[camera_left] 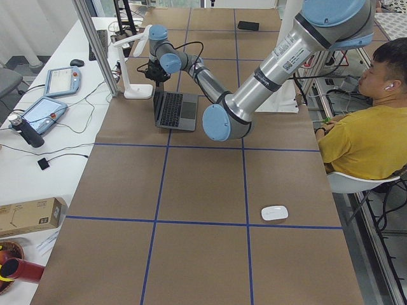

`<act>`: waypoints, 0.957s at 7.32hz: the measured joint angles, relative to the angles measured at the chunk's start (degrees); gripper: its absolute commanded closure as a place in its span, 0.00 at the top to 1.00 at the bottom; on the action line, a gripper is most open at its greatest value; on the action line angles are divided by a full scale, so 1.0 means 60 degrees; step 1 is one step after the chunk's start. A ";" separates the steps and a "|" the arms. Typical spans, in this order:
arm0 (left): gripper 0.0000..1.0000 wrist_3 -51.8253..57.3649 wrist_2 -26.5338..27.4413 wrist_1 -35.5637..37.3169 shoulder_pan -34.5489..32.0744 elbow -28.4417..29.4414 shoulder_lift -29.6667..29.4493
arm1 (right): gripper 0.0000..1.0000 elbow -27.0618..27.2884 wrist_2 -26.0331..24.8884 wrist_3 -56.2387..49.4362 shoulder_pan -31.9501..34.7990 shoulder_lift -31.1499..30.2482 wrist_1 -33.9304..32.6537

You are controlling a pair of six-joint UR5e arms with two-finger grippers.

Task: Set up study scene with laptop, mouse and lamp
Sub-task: 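Lower the laptop beside the lamp base and open the left gripper, then withdraw the left gripper away from the laptop off the table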

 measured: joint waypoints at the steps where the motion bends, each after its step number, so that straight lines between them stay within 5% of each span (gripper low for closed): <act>1: 0.99 0.0010 0.0003 -0.0007 0.0001 0.0035 0.0012 | 1.00 0.0000 0.0013 0.0000 0.0000 0.0000 0.0000; 7: 1.00 0.0931 -0.0575 0.0075 -0.0594 -0.0871 0.0412 | 1.00 0.0000 0.0065 0.0000 0.0000 0.0000 0.0013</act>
